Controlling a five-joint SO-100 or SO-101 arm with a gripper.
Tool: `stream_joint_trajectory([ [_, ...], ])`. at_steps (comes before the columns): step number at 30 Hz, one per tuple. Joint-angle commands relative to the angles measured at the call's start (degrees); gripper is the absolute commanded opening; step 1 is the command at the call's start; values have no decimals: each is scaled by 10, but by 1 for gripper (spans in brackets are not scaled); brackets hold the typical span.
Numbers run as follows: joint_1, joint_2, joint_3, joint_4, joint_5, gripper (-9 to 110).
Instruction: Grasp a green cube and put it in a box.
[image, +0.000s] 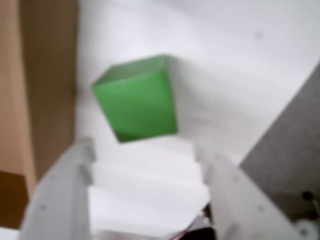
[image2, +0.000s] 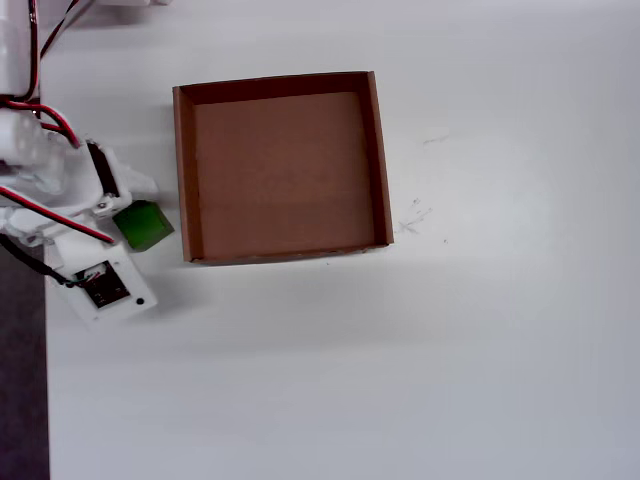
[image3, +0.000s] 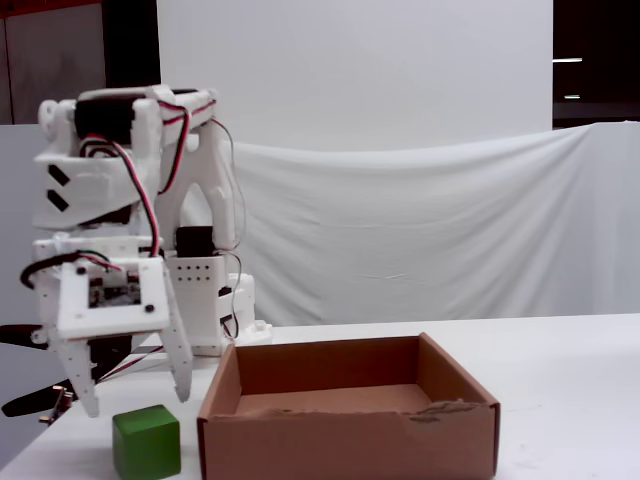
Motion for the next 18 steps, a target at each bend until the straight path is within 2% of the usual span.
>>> stream_joint_trajectory([
  [1,4,3,-38,-9,-16,28],
  [18,-18,-49,-60,-54,-33,28],
])
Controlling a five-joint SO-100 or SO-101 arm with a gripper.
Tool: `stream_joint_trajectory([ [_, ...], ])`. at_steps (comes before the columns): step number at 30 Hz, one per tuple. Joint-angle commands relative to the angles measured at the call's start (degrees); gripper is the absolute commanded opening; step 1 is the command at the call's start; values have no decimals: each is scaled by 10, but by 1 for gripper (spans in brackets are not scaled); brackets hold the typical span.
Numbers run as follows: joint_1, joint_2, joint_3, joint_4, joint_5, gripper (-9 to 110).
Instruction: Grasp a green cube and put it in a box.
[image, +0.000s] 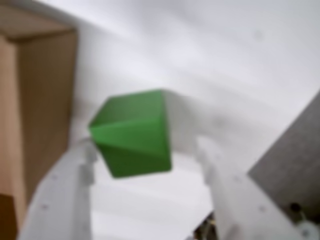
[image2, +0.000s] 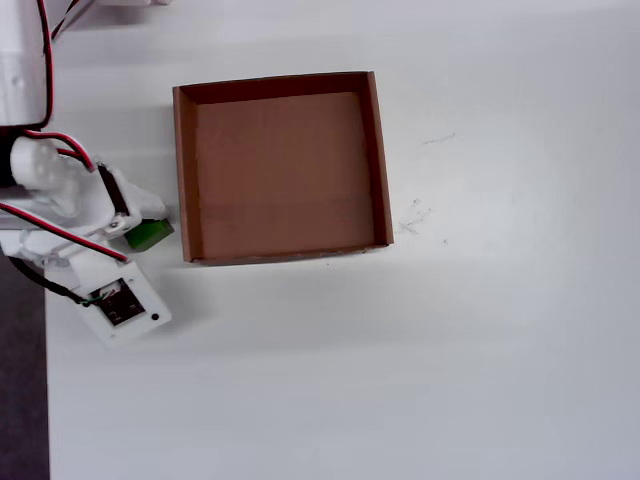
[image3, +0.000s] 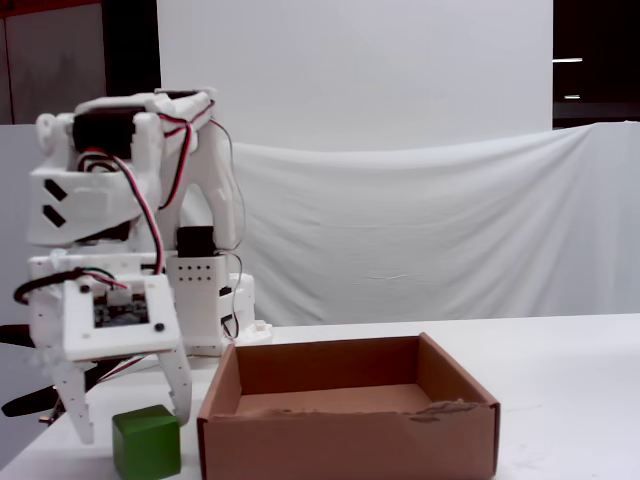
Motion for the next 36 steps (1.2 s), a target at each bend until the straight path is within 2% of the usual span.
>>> stream_joint_trajectory([
  [1,-8,6,-29,-7,-12,28],
  [20,-26,-40,-23,-20,-14,28],
  [36,-33,-48,-24,-27,-7,16],
])
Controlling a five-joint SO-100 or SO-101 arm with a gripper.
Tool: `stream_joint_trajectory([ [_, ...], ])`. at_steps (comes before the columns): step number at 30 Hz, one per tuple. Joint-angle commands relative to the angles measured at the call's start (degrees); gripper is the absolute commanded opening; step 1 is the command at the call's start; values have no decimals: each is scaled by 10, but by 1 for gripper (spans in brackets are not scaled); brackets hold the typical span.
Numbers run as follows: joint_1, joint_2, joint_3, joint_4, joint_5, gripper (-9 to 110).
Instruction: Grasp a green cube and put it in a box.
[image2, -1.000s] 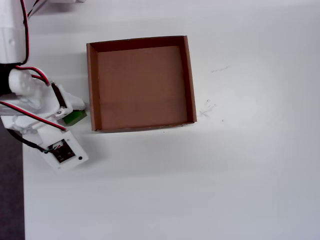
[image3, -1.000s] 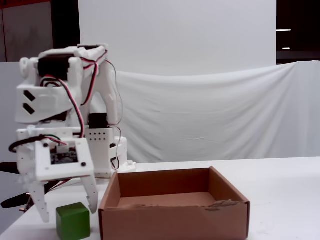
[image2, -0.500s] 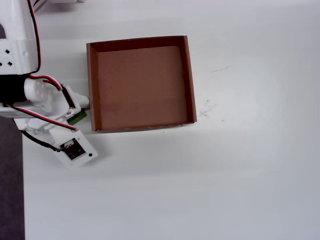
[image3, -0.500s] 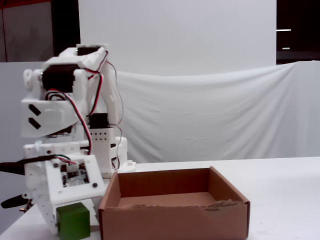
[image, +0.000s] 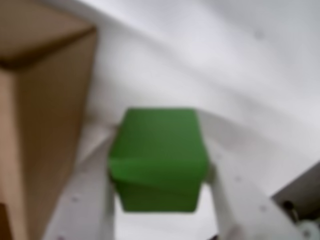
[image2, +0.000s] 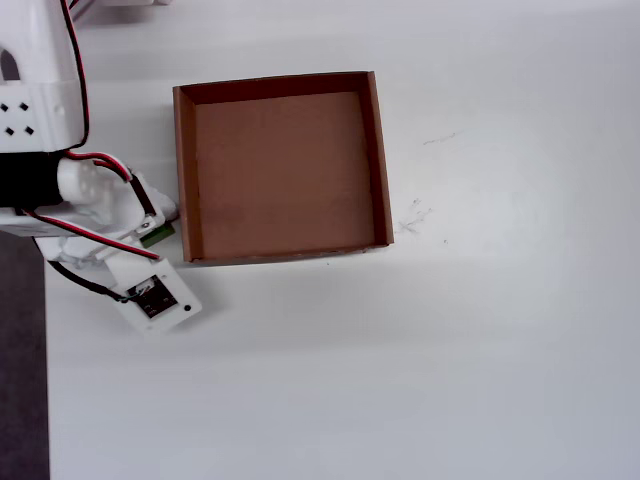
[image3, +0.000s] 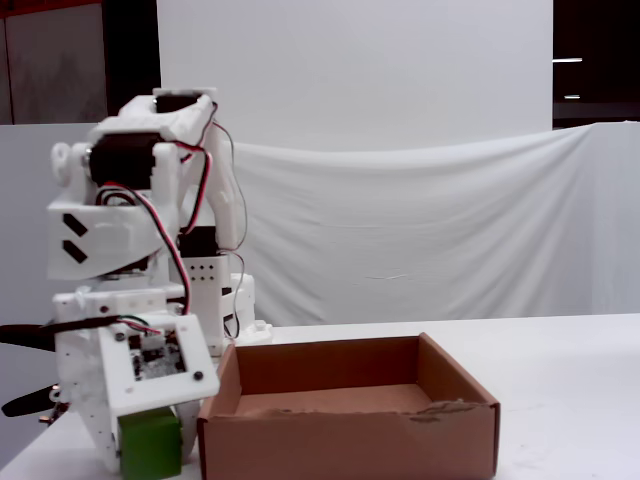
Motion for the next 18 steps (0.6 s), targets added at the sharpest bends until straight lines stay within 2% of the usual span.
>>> stream_joint_trajectory([
  [1,-5,7,-24,-7,-6,16],
  [12,-4,21,-24,-7,-4,12],
  [18,-3,61,-43,47,-4,13],
])
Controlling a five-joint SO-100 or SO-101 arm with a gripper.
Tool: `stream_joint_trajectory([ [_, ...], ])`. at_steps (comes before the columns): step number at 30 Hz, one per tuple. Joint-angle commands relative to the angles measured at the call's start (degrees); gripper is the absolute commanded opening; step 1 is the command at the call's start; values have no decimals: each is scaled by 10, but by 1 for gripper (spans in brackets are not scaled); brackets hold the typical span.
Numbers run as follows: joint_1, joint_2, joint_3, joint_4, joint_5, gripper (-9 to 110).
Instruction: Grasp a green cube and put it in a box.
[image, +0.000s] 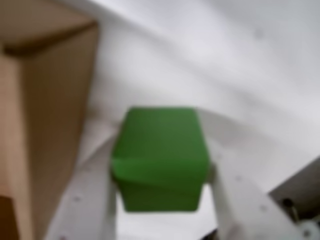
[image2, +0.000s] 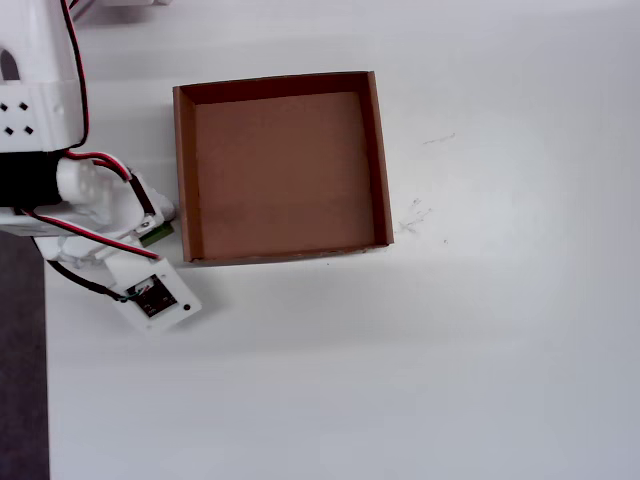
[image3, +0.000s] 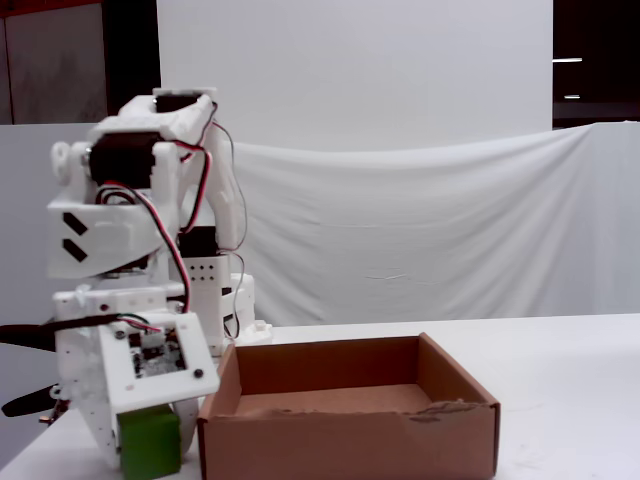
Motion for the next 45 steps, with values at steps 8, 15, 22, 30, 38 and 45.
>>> stream_joint_trajectory([
  [8,-3,121,-47,77,-4,12],
  [15,-44,207,-37,127,-8,12],
  [22,-114,259,-23,151,-5,13],
  [30,-195,261,-3,162,-4,13],
  [38,-231,236,54,132,1,13],
  [45,-220,218,109,72,1,13],
])
